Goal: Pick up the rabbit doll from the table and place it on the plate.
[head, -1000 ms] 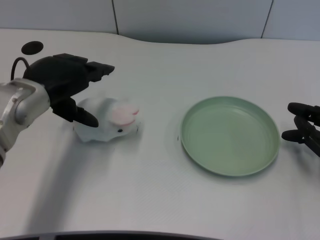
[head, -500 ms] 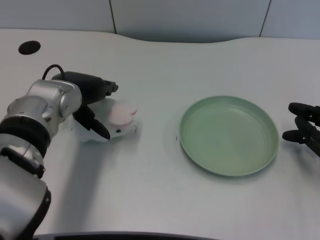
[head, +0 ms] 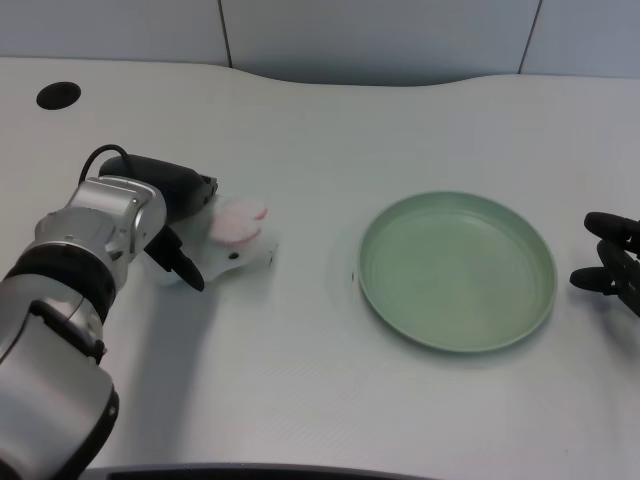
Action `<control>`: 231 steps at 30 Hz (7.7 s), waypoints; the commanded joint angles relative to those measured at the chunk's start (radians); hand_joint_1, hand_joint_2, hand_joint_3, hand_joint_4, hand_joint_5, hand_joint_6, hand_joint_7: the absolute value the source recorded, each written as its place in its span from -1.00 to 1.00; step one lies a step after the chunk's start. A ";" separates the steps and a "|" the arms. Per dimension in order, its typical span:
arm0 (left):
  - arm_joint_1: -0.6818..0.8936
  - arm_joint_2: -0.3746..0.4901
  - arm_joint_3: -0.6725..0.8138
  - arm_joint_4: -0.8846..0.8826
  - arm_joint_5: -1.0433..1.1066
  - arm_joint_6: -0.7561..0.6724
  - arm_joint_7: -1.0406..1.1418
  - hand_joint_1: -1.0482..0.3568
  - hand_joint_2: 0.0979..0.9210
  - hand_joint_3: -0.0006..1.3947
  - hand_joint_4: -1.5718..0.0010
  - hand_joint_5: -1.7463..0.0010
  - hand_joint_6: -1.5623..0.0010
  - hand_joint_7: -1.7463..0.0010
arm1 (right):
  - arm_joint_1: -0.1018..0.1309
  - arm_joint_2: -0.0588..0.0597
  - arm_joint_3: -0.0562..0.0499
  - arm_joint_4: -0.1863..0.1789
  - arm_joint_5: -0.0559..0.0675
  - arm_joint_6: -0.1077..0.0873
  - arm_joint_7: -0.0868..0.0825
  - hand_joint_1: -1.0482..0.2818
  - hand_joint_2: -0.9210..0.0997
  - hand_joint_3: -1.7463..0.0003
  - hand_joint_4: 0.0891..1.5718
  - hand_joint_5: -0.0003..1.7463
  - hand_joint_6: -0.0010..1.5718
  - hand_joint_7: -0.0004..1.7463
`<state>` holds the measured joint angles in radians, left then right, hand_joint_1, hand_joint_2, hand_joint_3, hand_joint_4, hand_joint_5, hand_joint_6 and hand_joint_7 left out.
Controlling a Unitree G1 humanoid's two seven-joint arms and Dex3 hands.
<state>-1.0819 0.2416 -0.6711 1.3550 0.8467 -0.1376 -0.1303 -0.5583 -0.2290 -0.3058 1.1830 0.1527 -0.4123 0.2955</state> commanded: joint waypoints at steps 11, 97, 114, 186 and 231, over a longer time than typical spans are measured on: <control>0.074 -0.016 0.008 0.026 -0.010 0.035 0.174 -0.57 0.77 -1.00 0.67 0.86 0.69 0.96 | 0.039 -0.018 -0.005 -0.024 0.008 -0.023 -0.001 -0.03 -1.00 0.69 -0.07 -0.12 0.25 -0.98; -0.143 -0.449 0.194 0.000 -0.234 0.019 0.189 0.17 0.87 -0.92 0.14 -0.70 0.11 -0.33 | 0.047 -0.002 0.028 -0.015 0.008 -0.051 0.018 -0.05 -1.00 0.71 0.00 -0.15 0.24 -1.00; -0.102 -0.464 0.115 0.012 -0.158 0.046 0.221 0.18 0.89 -0.97 0.26 -0.87 0.18 -0.45 | 0.055 0.009 0.042 -0.029 -0.009 -0.067 0.000 -0.07 -1.00 0.69 0.02 0.04 0.24 -1.00; -0.140 -0.359 0.292 -0.008 -0.330 -0.020 0.030 -0.94 1.00 -0.84 1.00 1.00 0.97 0.88 | 0.032 0.007 0.027 0.000 0.005 -0.069 0.010 -0.09 -1.00 0.72 -0.08 0.07 0.26 -0.98; 0.743 -0.073 0.859 -0.974 -1.121 0.224 -0.341 -0.35 1.00 -0.57 0.74 -0.61 0.20 0.82 | 0.025 0.014 0.027 0.006 -0.006 -0.095 -0.067 -0.02 -1.00 0.71 0.00 -0.15 0.28 -0.99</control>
<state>-0.3714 0.1691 0.1723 0.4105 -0.2563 0.0612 -0.4888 -0.5442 -0.2042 -0.2730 1.1908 0.1476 -0.4936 0.2342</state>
